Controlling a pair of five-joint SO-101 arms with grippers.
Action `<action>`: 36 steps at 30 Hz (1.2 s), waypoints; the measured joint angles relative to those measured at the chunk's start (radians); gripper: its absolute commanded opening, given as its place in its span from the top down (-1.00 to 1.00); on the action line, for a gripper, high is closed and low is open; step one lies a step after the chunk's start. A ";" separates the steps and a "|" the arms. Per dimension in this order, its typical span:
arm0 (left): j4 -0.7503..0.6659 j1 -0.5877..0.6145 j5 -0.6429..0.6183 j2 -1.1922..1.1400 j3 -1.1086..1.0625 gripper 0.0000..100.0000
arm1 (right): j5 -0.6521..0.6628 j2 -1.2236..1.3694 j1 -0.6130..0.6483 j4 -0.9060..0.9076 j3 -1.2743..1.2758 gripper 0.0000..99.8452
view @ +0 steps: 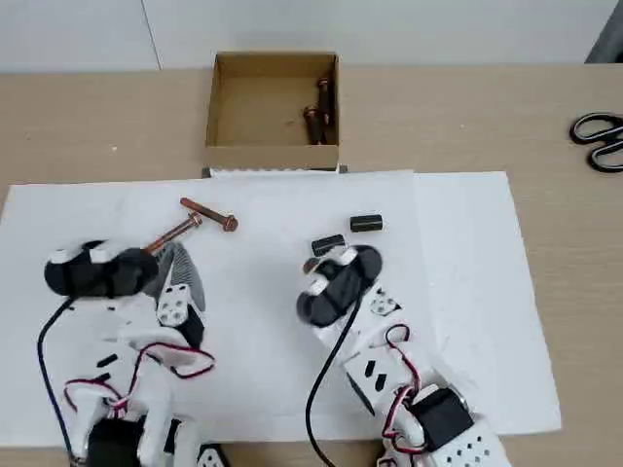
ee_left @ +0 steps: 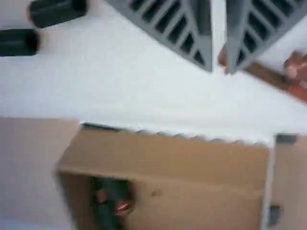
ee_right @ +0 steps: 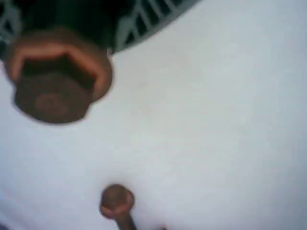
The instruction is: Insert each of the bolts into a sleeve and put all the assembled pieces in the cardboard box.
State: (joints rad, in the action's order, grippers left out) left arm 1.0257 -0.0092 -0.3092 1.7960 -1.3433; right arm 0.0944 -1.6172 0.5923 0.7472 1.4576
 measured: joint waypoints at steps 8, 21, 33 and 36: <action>-0.005 0.103 0.135 -0.011 -0.196 0.99 | -0.189 0.000 -0.164 0.130 -0.089 1.00; -0.048 0.114 0.259 -0.011 -0.316 0.99 | -0.203 0.529 -0.187 0.130 -0.686 0.99; -0.048 0.114 0.259 -0.011 -0.316 0.99 | 0.025 1.356 -0.224 -0.186 -1.172 0.99; -0.048 0.114 0.259 -0.011 -0.316 0.99 | 0.069 1.519 -0.219 -0.253 -1.275 0.99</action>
State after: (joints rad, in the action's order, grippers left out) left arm 0.9782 0.1043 -0.0499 1.7852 -1.6594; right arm 0.1634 -0.0982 0.3728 0.4941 0.1826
